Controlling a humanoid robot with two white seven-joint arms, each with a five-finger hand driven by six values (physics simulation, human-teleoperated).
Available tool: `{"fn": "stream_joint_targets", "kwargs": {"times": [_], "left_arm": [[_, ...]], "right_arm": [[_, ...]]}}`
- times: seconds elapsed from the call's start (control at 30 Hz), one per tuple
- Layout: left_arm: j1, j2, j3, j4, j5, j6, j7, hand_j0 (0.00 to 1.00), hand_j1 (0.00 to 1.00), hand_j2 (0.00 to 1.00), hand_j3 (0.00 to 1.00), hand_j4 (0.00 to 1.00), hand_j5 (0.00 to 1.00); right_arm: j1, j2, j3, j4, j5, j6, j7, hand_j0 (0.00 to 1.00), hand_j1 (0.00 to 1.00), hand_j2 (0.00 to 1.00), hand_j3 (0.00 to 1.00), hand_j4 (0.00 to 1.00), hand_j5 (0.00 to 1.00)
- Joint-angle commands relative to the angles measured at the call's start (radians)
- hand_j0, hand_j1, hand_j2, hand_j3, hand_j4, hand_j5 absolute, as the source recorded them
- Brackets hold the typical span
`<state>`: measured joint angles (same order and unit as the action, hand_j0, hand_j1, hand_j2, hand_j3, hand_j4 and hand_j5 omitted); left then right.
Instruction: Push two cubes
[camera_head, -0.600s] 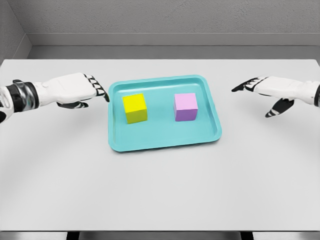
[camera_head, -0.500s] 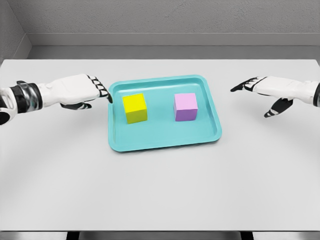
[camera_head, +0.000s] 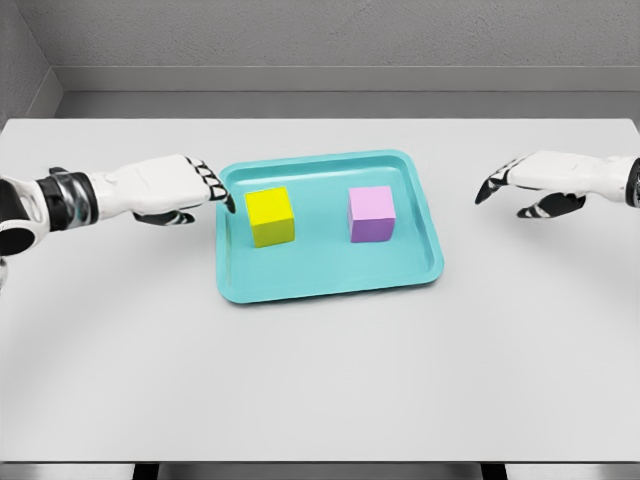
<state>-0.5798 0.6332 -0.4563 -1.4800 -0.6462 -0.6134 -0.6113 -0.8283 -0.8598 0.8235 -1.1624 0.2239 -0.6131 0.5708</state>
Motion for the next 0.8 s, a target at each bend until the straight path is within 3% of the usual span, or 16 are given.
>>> {"fn": "stream_joint_targets", "kwargs": {"times": [0.0, 0.27, 0.4, 0.77], "left_arm": [[0.0, -0.007, -0.007, 0.0, 0.003, 0.003, 0.0, 0.7, 0.7, 0.7, 0.7, 0.7, 0.7], [0.002, 0.0, -0.005, 0.0, 0.003, 0.003, 0.0, 0.67, 0.67, 0.67, 0.67, 0.67, 0.67], [0.002, -0.007, -0.004, 0.035, -0.001, 0.003, 0.0, 0.66, 0.66, 0.66, 0.66, 0.66, 0.66], [-0.002, -0.049, -0.005, 0.063, 0.002, 0.003, 0.0, 0.66, 0.66, 0.66, 0.66, 0.66, 0.66]], "right_arm": [[-0.003, 0.019, 0.019, -0.019, 0.0, 0.002, 0.04, 0.14, 0.14, 0.14, 0.14, 0.14, 0.14], [-0.074, 0.061, 0.097, -0.066, 0.0, 0.002, 0.04, 0.1, 0.1, 0.1, 0.1, 0.1, 0.1], [-0.147, 0.111, 0.206, -0.053, 0.003, 0.002, 0.04, 0.1, 0.1, 0.1, 0.1, 0.1, 0.1], [-0.175, 0.216, 0.22, 0.027, 0.029, 0.021, 0.04, 0.09, 0.09, 0.09, 0.09, 0.09, 0.09]]}}
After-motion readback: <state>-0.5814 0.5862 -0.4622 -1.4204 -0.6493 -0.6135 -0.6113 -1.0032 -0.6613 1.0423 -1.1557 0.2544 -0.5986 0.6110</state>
